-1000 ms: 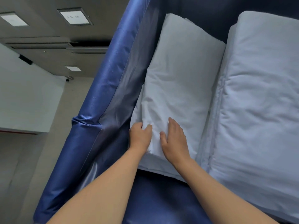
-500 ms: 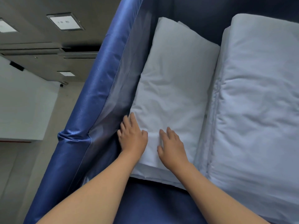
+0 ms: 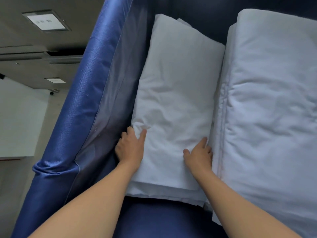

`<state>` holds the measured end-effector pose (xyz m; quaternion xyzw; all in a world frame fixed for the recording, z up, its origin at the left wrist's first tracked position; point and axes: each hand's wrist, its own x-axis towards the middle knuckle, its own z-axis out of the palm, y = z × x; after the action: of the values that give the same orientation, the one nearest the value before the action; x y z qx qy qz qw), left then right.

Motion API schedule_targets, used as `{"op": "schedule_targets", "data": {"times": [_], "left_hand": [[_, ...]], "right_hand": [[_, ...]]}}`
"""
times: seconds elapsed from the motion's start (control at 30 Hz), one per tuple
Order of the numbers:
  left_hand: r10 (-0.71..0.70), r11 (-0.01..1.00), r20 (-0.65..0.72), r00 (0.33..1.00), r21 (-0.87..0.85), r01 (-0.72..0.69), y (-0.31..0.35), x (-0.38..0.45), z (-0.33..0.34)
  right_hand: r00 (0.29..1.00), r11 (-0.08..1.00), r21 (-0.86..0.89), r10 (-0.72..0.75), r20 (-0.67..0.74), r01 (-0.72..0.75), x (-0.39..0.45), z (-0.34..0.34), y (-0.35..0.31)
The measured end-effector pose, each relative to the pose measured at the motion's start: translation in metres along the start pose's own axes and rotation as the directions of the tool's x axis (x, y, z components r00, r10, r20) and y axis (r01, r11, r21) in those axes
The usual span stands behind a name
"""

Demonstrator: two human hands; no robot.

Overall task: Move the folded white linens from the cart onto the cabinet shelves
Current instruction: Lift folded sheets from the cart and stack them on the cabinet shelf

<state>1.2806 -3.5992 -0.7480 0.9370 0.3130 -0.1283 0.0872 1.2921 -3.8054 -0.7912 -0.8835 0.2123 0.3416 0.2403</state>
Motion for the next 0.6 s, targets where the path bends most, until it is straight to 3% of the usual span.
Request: {"op": "schedule_targets", "data": {"times": [0.17,0.3,0.4,0.5,0.6], "left_hand": [[0.038,0.992,-0.043,0.998,-0.123,-0.043,-0.005,-0.014,-0.004],[-0.014,0.994,-0.003,1.0,-0.108,0.013,-0.011,-0.041,0.002],[-0.061,0.996,0.034,0.998,-0.06,0.063,-0.018,-0.06,0.009],[-0.029,0.999,-0.014,0.999,-0.041,0.028,-0.02,-0.056,0.014],[0.072,0.997,-0.097,0.993,-0.001,-0.072,-0.011,-0.044,0.018]], "right_hand": [[0.999,0.997,-0.074,-0.025,-0.047,0.021,0.0,-0.001,0.002],[1.0,0.908,-0.42,0.008,0.016,-0.001,-0.001,0.004,0.002],[0.999,0.839,-0.545,0.024,0.029,-0.005,-0.004,0.008,0.004],[1.0,0.839,-0.544,-0.021,-0.018,0.008,-0.013,0.004,-0.001],[0.994,0.92,-0.383,-0.101,-0.032,0.081,-0.023,0.003,0.0]]}}
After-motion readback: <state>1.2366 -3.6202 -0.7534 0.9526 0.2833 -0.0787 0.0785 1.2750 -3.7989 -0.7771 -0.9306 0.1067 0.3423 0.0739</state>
